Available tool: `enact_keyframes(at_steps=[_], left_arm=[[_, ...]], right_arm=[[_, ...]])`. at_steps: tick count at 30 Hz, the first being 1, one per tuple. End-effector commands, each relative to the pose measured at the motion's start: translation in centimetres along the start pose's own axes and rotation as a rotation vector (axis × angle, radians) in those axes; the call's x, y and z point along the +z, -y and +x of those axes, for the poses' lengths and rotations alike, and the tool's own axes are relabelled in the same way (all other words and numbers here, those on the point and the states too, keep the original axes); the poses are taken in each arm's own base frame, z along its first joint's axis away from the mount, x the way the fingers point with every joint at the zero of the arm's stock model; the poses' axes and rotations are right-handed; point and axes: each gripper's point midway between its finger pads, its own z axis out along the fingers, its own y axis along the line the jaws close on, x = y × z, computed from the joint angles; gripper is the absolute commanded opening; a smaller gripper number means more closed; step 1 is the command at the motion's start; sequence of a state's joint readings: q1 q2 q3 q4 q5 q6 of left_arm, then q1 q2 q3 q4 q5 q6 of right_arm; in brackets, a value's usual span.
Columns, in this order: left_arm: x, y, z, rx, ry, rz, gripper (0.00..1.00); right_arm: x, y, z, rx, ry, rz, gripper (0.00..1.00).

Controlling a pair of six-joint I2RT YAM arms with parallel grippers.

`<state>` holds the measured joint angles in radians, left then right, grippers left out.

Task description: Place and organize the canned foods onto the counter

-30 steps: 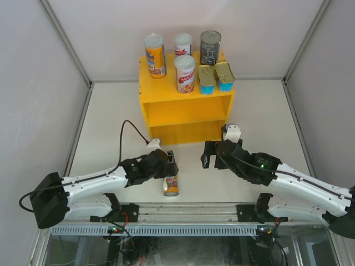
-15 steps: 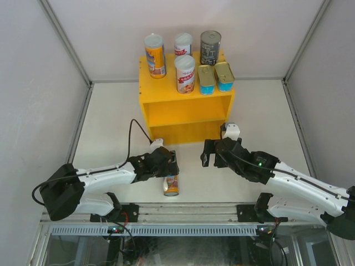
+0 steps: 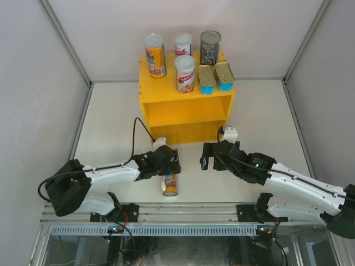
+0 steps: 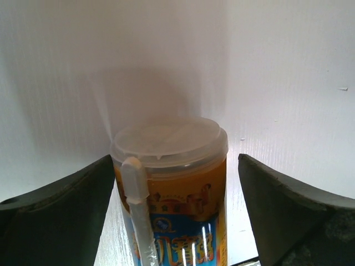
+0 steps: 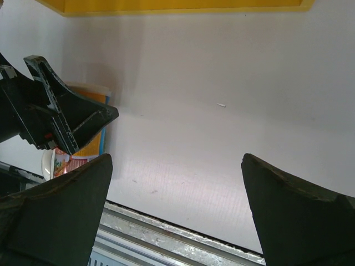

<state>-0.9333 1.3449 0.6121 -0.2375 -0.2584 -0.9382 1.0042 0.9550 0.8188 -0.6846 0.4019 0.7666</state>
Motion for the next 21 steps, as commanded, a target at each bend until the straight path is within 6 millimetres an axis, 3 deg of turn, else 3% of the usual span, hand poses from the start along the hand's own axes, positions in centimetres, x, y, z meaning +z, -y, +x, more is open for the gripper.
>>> enact_keyframes(at_steps=[1,8,12,16,21], left_arm=[[0.16,1.35,-1.71,-0.012,0.05,0.024,0.94],[0.56,1.06,-1.56,-0.029,0.066,0.024,0.82],[0.82,0.78,-1.32,-0.028,0.069,0.025,0.63],[0.88,0.74,-1.11,-0.03,0.068,0.033,0.55],[0.52,0.45,-1.05,-0.019,0.075,0.038,0.32]], right_arm=[[-0.39,-0.76,-0.59,0.026,0.03,-0.031,0.98],[-0.81,-0.67,-0.72,0.009,0.037,-0.04,0.98],[-0.92,-0.54,-0.66,-0.003,0.037,-0.041,0.98],[-0.72,-0.61,-0.61,-0.012,0.033,-0.045,0.99],[-0.9,-0.66,-0.67,-0.006,0.035,-0.051,0.99]])
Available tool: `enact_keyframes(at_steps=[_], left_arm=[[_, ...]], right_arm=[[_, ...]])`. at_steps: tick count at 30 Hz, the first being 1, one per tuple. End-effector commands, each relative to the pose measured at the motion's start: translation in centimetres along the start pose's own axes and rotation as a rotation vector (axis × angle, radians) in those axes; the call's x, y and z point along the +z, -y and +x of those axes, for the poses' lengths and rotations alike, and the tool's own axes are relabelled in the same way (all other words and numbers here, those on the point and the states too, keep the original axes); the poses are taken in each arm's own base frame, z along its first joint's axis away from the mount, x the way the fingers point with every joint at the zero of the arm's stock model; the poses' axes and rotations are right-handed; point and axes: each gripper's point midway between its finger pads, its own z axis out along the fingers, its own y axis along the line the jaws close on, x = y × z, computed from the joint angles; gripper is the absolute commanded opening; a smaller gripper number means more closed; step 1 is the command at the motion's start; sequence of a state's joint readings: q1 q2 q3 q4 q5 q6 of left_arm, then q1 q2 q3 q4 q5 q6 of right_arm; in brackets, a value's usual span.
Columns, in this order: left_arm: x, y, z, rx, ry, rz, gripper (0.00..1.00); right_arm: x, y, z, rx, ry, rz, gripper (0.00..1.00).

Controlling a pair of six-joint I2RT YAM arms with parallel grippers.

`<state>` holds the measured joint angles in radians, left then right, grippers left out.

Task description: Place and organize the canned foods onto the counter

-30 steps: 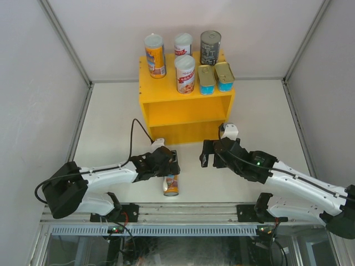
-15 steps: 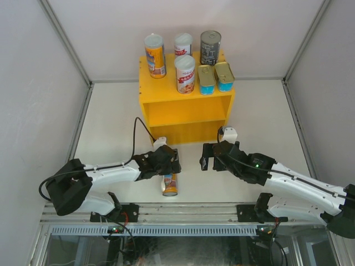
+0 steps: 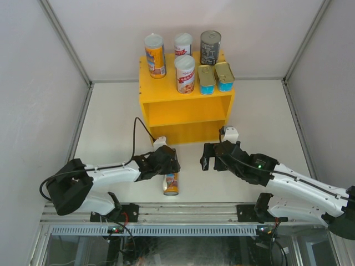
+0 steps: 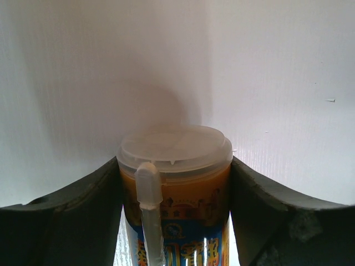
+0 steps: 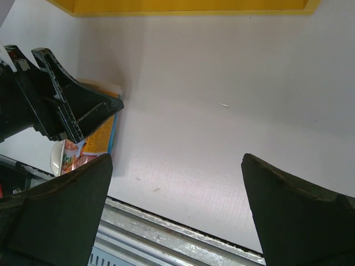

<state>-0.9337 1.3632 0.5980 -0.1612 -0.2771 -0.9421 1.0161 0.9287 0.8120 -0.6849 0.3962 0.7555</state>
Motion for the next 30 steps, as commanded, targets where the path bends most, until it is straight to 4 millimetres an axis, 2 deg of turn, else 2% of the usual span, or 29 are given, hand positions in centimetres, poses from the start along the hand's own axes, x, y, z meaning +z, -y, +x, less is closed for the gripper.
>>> enact_keyframes(at_steps=[1,5,6,11,18,25,30], left_arm=[[-0.2,-0.2,-0.4,0.001,0.034,0.015,0.27],[-0.8,-0.1,-0.4,0.018,0.046,0.033,0.03],[-1.1,-0.1,-0.4,0.02,0.05,0.037,0.0],[-2.5,0.9,-0.6,0.061,0.08,0.089,0.0],[-5.6,2.7,-1.1,0.126,0.158,0.169,0.0],[-8.2,2.5,-2.1,0.136,0.249,0.198,0.0],[-8.7,2.2,-1.9,0.151,0.276,0.2,0.0]], right_arm=[[-0.4,-0.4,-0.7,0.004,0.03,-0.024,0.98],[-0.6,-0.4,-0.9,0.013,0.038,-0.025,0.99],[-0.7,-0.3,-0.9,0.014,0.041,-0.025,0.99],[-1.1,0.0,-1.0,0.017,0.053,-0.018,0.98],[-1.6,0.4,-1.1,0.023,0.064,-0.011,0.98],[-1.8,0.4,-1.0,0.022,0.066,-0.01,0.98],[-1.9,0.5,-0.9,0.034,0.067,-0.005,0.98]])
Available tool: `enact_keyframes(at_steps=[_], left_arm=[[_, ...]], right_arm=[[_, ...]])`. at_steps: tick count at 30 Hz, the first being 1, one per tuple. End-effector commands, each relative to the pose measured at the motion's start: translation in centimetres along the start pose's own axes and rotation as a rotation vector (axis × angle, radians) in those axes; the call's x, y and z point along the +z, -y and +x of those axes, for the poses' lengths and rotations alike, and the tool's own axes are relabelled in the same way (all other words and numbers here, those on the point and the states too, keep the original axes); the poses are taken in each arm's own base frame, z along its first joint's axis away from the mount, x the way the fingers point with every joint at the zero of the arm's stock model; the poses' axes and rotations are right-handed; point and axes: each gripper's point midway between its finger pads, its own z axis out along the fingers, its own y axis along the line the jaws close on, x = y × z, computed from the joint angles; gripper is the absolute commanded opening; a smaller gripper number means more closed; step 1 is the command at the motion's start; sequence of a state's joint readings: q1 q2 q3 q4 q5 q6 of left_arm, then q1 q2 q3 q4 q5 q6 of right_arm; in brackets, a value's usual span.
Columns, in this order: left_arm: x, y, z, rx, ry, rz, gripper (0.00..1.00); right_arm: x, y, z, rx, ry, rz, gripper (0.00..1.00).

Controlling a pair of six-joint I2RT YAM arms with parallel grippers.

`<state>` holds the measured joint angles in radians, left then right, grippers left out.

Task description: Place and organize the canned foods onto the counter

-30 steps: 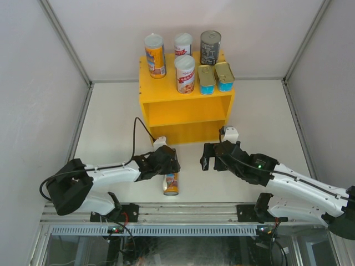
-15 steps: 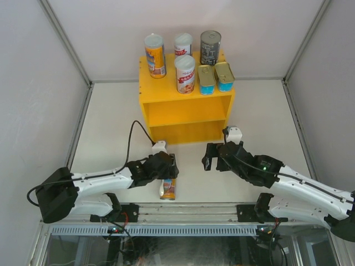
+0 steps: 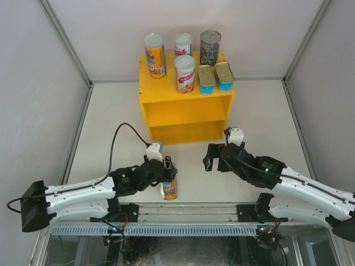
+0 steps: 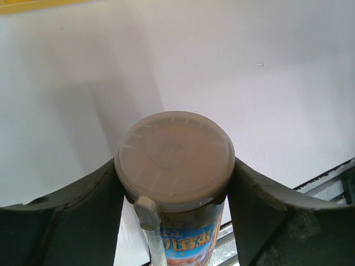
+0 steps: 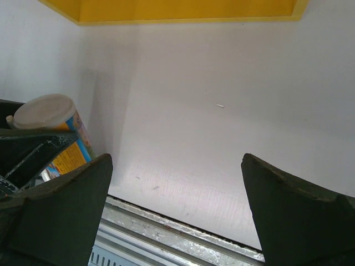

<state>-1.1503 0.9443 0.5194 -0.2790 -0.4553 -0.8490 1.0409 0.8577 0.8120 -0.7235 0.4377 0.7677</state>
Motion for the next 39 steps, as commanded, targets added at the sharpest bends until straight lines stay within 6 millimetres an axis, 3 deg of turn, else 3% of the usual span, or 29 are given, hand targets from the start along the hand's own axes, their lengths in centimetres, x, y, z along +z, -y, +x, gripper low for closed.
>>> enact_keyframes(at_steps=[1,9,19,28,39], left_arm=[[-0.5,0.2,-1.4,0.001,0.095,0.006,0.0],[-2.1,1.0,-2.2,0.054,0.142,-0.001,0.0],[-5.5,1.6,-5.2,0.075,0.259,-0.022,0.0],[-9.5,2.9,-9.9,0.094,0.386,-0.022,0.0],[-15.1,4.4,-17.8,0.124,0.551,-0.044,0.0]], right_arm=[[-0.5,0.0,-0.3,0.025,0.025,0.004,0.98],[-0.8,0.3,-0.4,0.031,0.031,0.013,0.98],[-0.8,0.5,-0.3,0.024,0.029,0.025,0.98],[-0.5,0.2,-0.3,0.023,0.026,0.022,0.98],[-1.0,0.3,-0.3,0.034,0.037,0.023,0.98]])
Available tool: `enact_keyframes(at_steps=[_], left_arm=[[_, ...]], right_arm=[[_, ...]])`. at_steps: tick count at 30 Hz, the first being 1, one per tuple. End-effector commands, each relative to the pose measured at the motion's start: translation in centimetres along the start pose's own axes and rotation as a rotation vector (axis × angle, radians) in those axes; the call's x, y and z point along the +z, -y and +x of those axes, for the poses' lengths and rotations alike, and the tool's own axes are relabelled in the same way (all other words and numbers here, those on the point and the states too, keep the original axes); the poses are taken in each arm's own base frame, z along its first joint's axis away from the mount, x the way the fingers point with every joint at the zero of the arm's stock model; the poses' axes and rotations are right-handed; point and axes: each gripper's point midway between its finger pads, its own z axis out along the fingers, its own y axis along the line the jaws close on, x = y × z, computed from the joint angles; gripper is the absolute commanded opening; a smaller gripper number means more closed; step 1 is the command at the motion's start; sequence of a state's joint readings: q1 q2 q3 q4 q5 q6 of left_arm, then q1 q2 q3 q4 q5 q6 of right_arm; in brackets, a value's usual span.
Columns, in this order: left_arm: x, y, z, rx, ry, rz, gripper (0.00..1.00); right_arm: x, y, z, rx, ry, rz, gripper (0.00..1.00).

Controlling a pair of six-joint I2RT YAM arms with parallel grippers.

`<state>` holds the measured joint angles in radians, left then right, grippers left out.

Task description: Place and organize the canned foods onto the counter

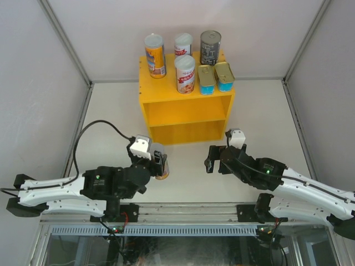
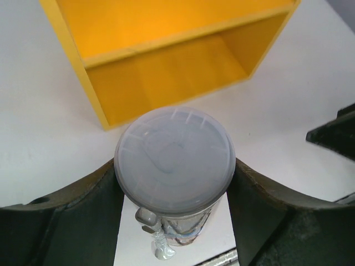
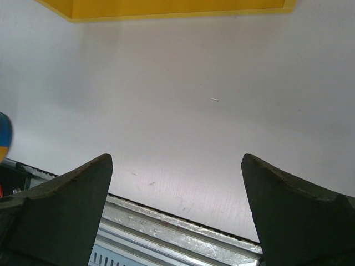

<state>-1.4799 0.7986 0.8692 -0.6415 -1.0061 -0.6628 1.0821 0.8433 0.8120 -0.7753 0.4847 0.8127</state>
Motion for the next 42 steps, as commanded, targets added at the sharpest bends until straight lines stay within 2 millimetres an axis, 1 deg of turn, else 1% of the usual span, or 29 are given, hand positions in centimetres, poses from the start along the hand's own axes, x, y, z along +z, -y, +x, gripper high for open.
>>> enact_keyframes(at_steps=[1,6,9,13,19,24,27,31,34,39,42], left_arm=[[-1.9,-0.7,-9.3,-0.109,0.196,-0.043,0.0],[-3.0,-1.2,-13.2,-0.087,0.26,-0.07,0.0],[-3.8,-1.6,-16.1,-0.077,0.305,-0.09,0.0],[-4.4,-1.8,-19.6,-0.047,0.338,-0.106,0.0],[-4.9,-2.3,-24.4,-0.04,0.404,-0.126,0.0],[-4.9,-2.6,-28.1,-0.022,0.459,-0.133,0.0],[-4.7,-2.3,-30.1,-0.016,0.489,-0.115,0.0],[-4.0,-2.4,-32.0,0.0,0.505,-0.123,0.0],[-3.1,-2.1,-33.0,0.005,0.515,-0.114,0.0],[-1.1,-1.4,-34.1,0.01,0.508,-0.082,0.0],[0.4,-1.4,-34.4,0.016,0.493,-0.076,0.0]], right_arm=[[-0.4,-0.3,-1.0,0.03,0.039,-0.006,0.98],[-0.4,-0.5,-1.0,0.032,0.04,-0.015,0.98],[-0.6,-0.7,-1.2,0.037,0.045,-0.025,0.98],[-0.8,-0.8,-1.4,0.04,0.051,-0.037,0.98],[-0.9,-1.0,-1.7,0.036,0.058,-0.046,0.98],[-0.8,-1.6,-1.8,0.028,0.057,-0.067,0.98],[-0.8,-2.1,-2.1,0.027,0.06,-0.084,0.98],[-0.7,-2.5,-1.9,0.01,0.049,-0.095,0.98],[-0.5,-2.6,-1.7,-0.001,0.04,-0.092,0.98],[-0.5,-2.8,-1.6,-0.016,0.038,-0.099,0.98],[-0.4,-3.0,-1.6,-0.021,0.04,-0.107,0.98]])
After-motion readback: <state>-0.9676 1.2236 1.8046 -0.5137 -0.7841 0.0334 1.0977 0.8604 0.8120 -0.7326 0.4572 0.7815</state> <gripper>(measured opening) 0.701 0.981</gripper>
